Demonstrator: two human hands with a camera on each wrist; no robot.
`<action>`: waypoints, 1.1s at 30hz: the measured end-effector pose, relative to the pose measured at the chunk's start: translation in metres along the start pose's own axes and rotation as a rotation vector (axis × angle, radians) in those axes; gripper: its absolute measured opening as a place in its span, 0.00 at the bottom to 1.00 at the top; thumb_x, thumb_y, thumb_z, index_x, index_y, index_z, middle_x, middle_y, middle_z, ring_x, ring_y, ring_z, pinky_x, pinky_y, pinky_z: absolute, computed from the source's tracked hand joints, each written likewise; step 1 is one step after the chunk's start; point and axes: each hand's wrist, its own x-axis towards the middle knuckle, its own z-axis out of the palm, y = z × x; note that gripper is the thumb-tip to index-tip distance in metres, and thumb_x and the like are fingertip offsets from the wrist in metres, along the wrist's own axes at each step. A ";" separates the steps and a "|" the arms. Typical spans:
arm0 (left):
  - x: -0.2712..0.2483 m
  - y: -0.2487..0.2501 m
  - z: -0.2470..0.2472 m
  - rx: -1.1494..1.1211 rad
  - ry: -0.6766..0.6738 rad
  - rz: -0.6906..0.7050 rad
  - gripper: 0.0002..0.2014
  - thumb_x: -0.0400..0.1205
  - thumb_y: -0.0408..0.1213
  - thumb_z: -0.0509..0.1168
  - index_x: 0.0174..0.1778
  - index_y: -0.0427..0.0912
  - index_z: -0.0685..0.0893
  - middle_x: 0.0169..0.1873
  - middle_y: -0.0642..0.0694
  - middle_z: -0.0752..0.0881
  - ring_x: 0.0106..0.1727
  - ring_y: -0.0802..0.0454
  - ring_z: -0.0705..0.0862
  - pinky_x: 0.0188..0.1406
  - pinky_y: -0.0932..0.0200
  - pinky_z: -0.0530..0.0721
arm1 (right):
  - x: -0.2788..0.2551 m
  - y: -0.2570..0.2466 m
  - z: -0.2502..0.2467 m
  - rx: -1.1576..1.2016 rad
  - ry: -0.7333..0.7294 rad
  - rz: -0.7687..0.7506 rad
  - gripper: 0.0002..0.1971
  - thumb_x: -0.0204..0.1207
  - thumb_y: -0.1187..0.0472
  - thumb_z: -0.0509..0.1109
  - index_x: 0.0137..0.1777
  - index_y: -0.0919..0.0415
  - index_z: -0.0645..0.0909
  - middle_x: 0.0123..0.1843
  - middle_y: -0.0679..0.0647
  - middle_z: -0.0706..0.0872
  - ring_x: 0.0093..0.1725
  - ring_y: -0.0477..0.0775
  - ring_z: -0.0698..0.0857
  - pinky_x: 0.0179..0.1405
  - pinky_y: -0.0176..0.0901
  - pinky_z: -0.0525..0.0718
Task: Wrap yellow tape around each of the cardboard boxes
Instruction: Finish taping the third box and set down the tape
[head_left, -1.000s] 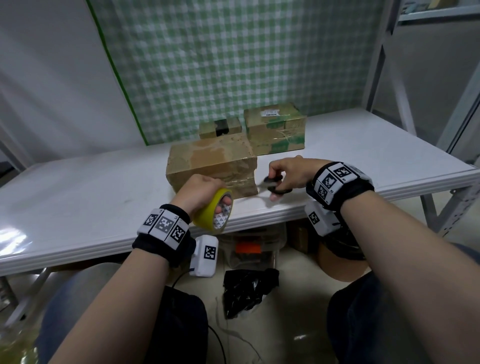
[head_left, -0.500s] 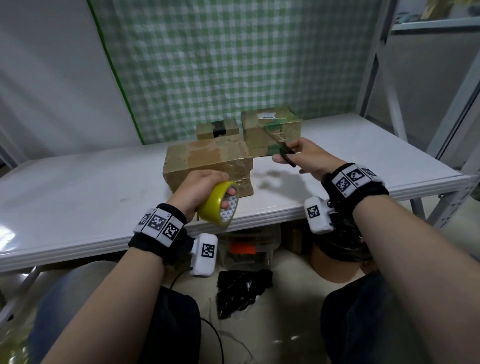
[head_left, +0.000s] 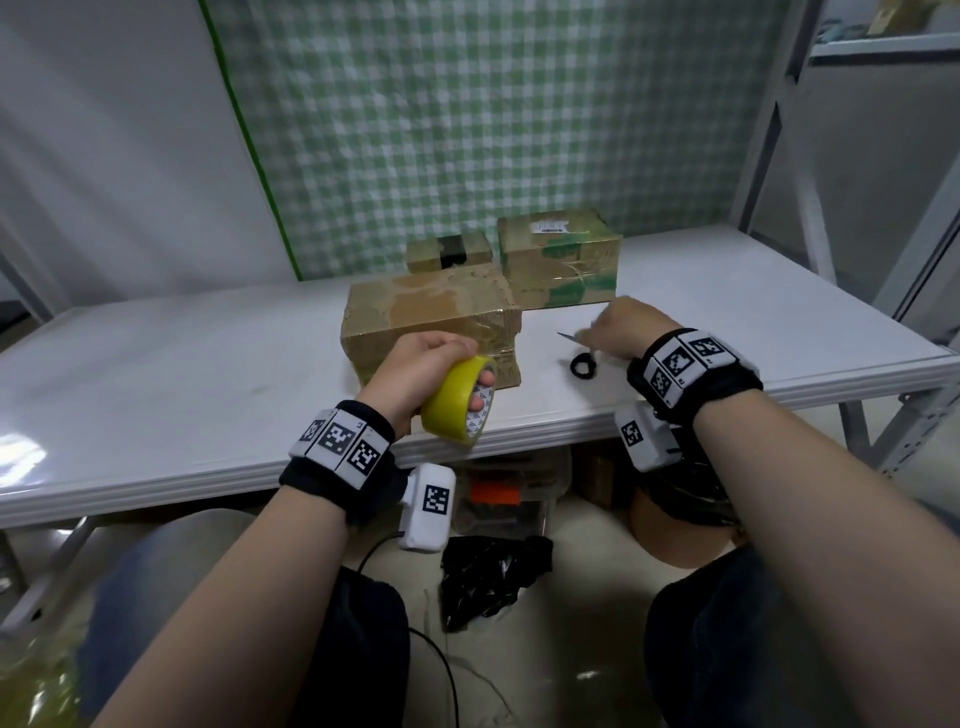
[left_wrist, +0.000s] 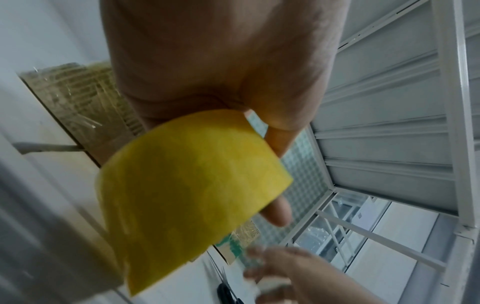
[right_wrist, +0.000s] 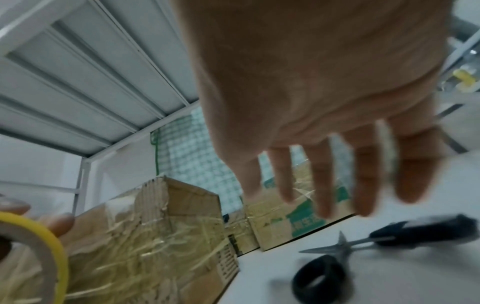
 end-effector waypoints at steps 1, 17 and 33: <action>0.000 0.000 -0.001 0.006 0.005 -0.002 0.13 0.88 0.31 0.66 0.65 0.27 0.79 0.34 0.33 0.90 0.23 0.42 0.83 0.30 0.51 0.88 | -0.001 -0.006 0.002 0.112 0.027 -0.095 0.24 0.85 0.44 0.67 0.75 0.57 0.80 0.66 0.54 0.86 0.64 0.60 0.85 0.63 0.51 0.82; 0.005 -0.006 -0.011 -0.001 0.140 0.025 0.14 0.90 0.32 0.62 0.67 0.25 0.76 0.35 0.34 0.91 0.23 0.42 0.85 0.26 0.54 0.88 | -0.025 -0.073 0.034 0.072 0.299 -0.430 0.25 0.63 0.29 0.80 0.49 0.44 0.78 0.52 0.40 0.88 0.51 0.48 0.83 0.44 0.45 0.76; -0.005 -0.001 -0.015 -0.074 0.022 0.064 0.14 0.85 0.28 0.69 0.65 0.33 0.77 0.43 0.30 0.92 0.32 0.37 0.88 0.43 0.44 0.90 | -0.020 -0.066 0.023 0.357 0.040 -0.414 0.25 0.70 0.47 0.84 0.63 0.50 0.79 0.47 0.40 0.78 0.41 0.43 0.79 0.30 0.36 0.75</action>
